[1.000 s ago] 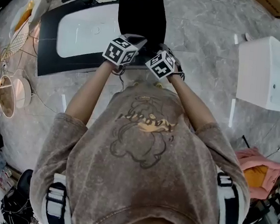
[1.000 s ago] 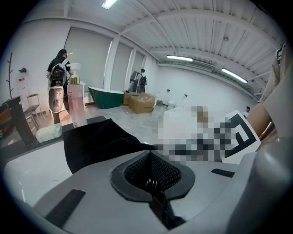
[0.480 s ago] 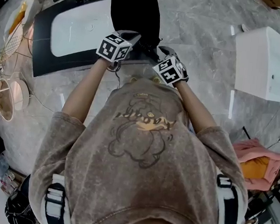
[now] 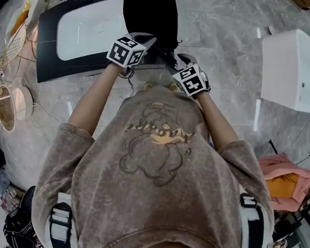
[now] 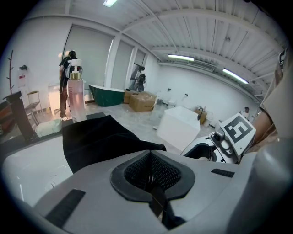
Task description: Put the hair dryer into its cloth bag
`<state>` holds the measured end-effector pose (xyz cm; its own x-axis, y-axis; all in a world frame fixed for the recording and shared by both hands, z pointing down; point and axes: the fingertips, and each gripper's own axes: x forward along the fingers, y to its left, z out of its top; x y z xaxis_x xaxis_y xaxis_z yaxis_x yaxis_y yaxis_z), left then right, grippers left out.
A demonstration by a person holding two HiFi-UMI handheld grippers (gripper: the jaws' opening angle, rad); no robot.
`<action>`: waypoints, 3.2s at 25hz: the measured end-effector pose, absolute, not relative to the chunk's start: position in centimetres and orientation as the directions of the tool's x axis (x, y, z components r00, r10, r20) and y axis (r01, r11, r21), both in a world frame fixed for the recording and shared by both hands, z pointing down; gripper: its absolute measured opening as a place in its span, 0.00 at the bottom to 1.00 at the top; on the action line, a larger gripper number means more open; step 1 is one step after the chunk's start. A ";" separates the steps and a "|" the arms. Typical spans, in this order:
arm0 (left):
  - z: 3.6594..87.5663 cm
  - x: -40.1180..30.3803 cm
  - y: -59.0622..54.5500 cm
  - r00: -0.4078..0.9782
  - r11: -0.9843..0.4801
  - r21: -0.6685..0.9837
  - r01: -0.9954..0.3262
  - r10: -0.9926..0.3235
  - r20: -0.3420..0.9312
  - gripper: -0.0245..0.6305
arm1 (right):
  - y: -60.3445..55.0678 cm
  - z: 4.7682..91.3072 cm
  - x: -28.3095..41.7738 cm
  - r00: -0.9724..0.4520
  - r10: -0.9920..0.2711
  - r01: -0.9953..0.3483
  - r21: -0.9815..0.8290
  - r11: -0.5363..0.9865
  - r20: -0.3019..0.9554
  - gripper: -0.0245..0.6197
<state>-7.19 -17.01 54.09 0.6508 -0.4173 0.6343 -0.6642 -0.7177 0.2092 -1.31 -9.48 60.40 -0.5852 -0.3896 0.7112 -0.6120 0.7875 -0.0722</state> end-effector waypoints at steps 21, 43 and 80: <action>53.9 -6.6 -16.2 0.666 -0.725 0.232 -0.648 -0.392 0.634 0.07 | -8.4 61.8 -1.0 -0.589 -0.334 -0.649 -0.185 0.738 0.736 0.28; 53.7 -6.2 -16.5 0.696 -0.719 0.287 -0.633 -0.366 0.618 0.07 | -10.6 60.3 -3.8 -0.639 -0.362 -0.696 -0.309 0.648 0.679 0.28; 53.5 -5.6 -16.2 0.711 -0.744 0.297 -0.598 -0.321 0.626 0.07 | -16.3 59.2 -7.1 -0.604 -0.488 -0.771 -0.308 0.557 0.630 0.27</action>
<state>-5.61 -16.20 53.47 0.7108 -0.3211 0.6258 -0.5980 -0.7443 0.2973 -7.12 -16.25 59.17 -0.6040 -0.4884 0.6298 -0.7715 0.5566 -0.3083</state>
